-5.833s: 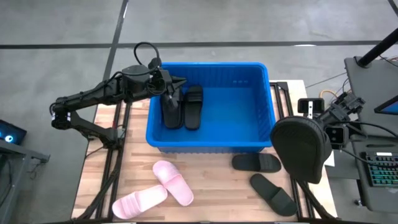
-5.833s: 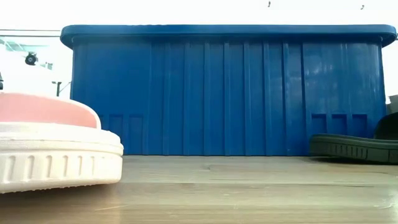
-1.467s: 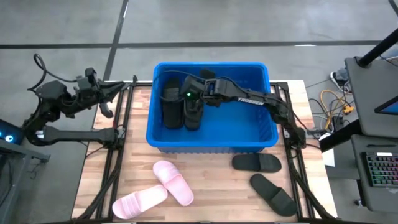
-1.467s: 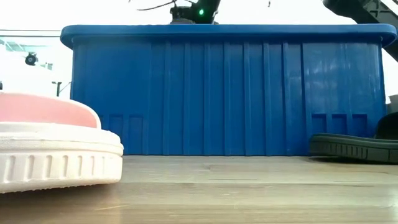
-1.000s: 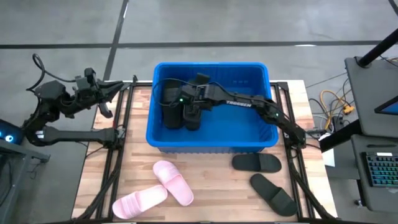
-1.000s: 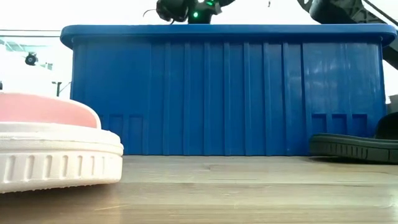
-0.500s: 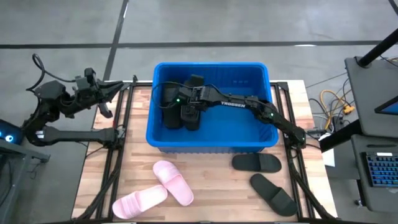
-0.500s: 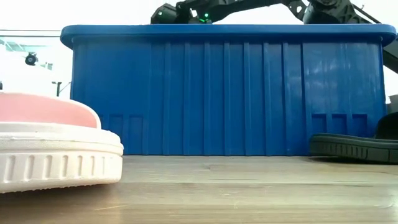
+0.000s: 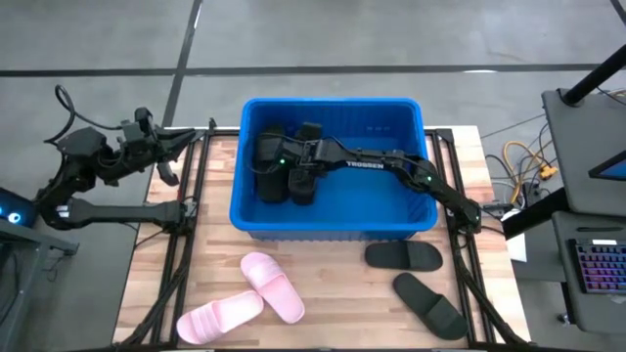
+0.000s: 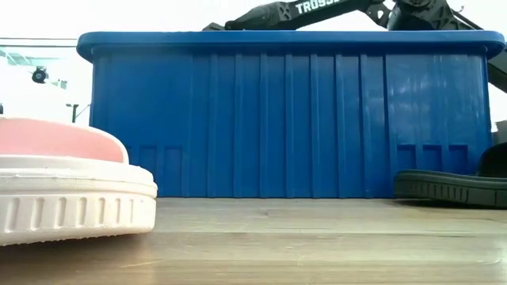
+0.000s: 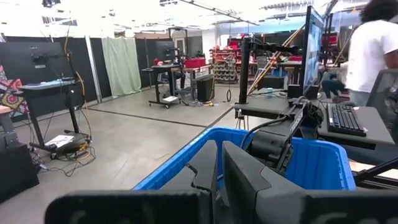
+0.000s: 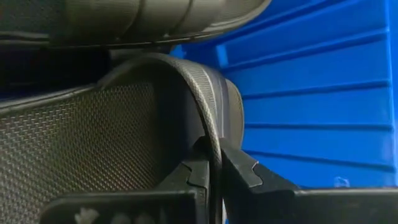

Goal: Pick and place slides into bin
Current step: Put the black slide into the blue bin

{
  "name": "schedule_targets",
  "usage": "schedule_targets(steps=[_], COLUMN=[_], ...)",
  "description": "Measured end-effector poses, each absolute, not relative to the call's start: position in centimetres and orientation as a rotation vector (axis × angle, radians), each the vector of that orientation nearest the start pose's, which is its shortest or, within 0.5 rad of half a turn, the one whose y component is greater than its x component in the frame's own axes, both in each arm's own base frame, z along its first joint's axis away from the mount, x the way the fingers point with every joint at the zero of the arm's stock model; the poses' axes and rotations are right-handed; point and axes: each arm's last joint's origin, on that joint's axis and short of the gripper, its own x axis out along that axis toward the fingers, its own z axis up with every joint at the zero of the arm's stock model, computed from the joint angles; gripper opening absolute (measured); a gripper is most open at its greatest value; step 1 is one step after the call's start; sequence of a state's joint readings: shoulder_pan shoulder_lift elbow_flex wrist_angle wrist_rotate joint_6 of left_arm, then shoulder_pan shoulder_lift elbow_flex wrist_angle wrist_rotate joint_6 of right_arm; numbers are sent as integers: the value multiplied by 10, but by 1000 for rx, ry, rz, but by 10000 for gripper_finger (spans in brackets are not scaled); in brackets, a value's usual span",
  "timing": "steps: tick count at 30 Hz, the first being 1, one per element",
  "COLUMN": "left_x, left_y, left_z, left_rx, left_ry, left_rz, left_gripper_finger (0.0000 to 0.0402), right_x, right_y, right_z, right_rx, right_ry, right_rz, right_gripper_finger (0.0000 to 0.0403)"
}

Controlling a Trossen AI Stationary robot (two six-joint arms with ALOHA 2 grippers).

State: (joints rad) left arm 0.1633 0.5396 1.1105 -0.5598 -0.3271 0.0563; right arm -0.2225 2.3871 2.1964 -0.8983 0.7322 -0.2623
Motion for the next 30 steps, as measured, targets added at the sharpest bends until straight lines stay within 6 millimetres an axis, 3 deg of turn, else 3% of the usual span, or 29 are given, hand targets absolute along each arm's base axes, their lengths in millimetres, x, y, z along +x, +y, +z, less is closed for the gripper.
schedule_targets(steps=[13, 18, 30], left_x=[60, 60, 60], left_y=[19, 19, 19], left_z=[422, 422, 422], left_rx=[54, 54, 52], left_ry=[4, 4, 3], left_rz=[490, 490, 491], left_gripper_finger=[11, 11, 11], right_x=[496, 497, 498], right_y=[-130, -130, -134], right_z=[218, 222, 230], right_rx=[-551, -520, -476], right_ry=[1159, 1154, 1116], right_rz=[-682, -593, -623], right_gripper_finger=[13, 13, 13])
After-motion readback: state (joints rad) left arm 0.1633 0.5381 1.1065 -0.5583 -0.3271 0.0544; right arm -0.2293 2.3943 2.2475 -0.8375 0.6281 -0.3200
